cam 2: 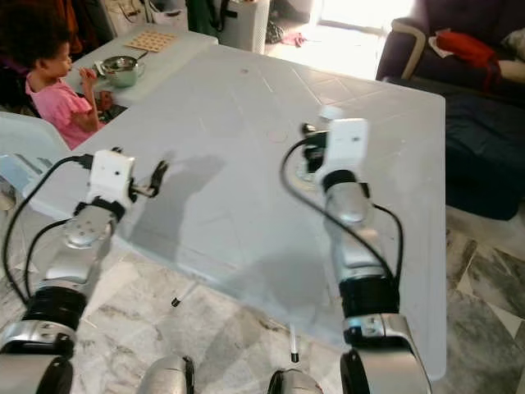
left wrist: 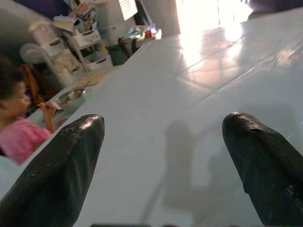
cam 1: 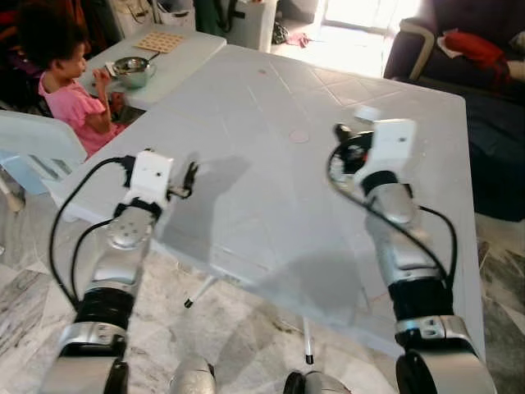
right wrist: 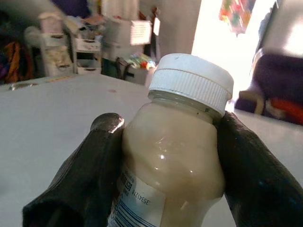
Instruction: Restocking fridge
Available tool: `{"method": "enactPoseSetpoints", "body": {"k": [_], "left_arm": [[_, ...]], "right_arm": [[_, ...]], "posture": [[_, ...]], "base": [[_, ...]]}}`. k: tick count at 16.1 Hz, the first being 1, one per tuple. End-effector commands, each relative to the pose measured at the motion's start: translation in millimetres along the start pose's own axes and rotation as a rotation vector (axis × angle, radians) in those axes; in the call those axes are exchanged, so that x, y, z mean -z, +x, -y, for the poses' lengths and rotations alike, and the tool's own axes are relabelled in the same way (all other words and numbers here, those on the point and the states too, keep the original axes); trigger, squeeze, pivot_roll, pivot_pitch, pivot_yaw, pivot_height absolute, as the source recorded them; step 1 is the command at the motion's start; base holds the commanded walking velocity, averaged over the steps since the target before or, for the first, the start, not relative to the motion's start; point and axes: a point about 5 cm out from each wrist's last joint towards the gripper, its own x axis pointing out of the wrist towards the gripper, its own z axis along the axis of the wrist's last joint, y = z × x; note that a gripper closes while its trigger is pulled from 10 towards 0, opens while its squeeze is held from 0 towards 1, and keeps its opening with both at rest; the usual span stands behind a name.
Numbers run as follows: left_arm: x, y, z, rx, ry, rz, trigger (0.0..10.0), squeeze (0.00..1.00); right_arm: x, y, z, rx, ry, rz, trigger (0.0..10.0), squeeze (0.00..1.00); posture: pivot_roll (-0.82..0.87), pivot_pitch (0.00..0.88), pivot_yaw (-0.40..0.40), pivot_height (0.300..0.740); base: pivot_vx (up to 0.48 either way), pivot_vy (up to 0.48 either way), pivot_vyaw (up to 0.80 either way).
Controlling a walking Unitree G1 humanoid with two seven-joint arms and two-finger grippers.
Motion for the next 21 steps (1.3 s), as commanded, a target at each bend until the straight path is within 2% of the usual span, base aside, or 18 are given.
{"method": "enactPoseSetpoints", "body": {"k": [1,2,3,4,5,7,8,9,10,14,16,17,20,21], "left_arm": [[-3,2.1,2.5,0.019,-0.038,-0.008,10.0,0.0],[-3,2.9,14.8,0.086,-0.108,-0.013,10.0,0.0],[-6,2.8,29.9,0.188,-0.178,-0.008,10.0,0.0],[-9,2.0,40.9,0.274,-0.23,-0.006,10.0,0.0],[-10,-1.4,52.4,0.406,-0.327,-0.039,10.0,0.0],[-12,-5.6,57.6,0.5,-0.43,-0.069,10.0,0.0],[-15,-7.8,58.8,0.538,-0.534,-0.082,10.0,0.0],[-17,-8.7,59.5,0.55,-0.566,-0.081,10.0,0.0],[-21,-12.9,63.1,0.603,-0.648,-0.078,10.0,0.0],[-25,-21.4,71.0,0.703,-0.764,-0.085,10.0,0.0],[-33,-25.7,79.4,0.769,-0.77,-0.068,10.0,0.0],[-33,-24.9,81.3,0.767,-0.757,-0.071,10.0,0.0],[-43,-21.3,82.8,0.787,-0.8,-0.044,10.0,0.0],[-44,-21.2,83.2,0.792,-0.789,-0.04,10.0,0.0]], "right_arm": [[-12,-3.5,-7.8,-0.058,-0.093,0.121,10.0,0.0],[-7,-8.3,-17.6,-0.119,-0.128,0.154,10.0,0.0],[-3,-11.0,-25.7,-0.177,-0.045,0.134,10.0,0.0],[-3,-12.1,-31.4,-0.224,-0.001,0.131,10.0,0.0],[-8,-11.9,-36.7,-0.294,0.002,0.159,10.0,0.0],[-13,-8.9,-34.7,-0.329,-0.009,0.185,10.0,0.0],[-17,-5.8,-32.0,-0.345,-0.002,0.206,10.0,0.0],[-18,-4.4,-31.7,-0.354,0.007,0.211,10.0,0.0],[-24,-0.3,-32.9,-0.402,0.022,0.237,10.0,0.0],[-34,1.7,-46.9,-0.558,0.109,0.242,10.0,0.0],[-35,-2.8,-58.4,-0.662,0.188,0.214,10.0,0.0],[-36,-4.7,-62.4,-0.704,0.215,0.205,10.0,0.0],[-35,-9.4,-69.4,-0.812,0.265,0.175,10.0,0.0],[-34,-9.5,-69.5,-0.82,0.271,0.169,10.0,0.0]], "posture": [[0.09,0.024,-0.025,0.74],[0.09,0.022,-0.023,0.74],[0.09,0.022,-0.023,0.74],[0.09,0.022,-0.022,0.74],[0.08,0.021,-0.019,0.74],[0.08,0.021,-0.017,0.74],[0.08,0.02,-0.016,0.74],[0.08,0.02,-0.016,0.74],[0.08,0.021,-0.016,0.74],[0.09,0.027,-0.023,0.74],[0.09,0.028,-0.024,0.74],[0.09,0.028,-0.024,0.74],[0.08,0.026,-0.028,0.74],[0.08,0.026,-0.03,0.74]], "base": [[0.0,0.0,0.0],[0.0,0.0,0.0],[0.0,0.0,0.0],[0.0,0.0,0.0],[0.0,0.0,0.0],[0.0,0.0,0.0],[0.0,0.0,0.0],[0.0,0.0,0.0],[0.0,0.0,0.0],[0.0,0.0,0.0],[0.0,0.0,0.0],[0.0,0.0,0.0],[0.0,0.0,0.0],[0.0,0.0,0.0]]}}
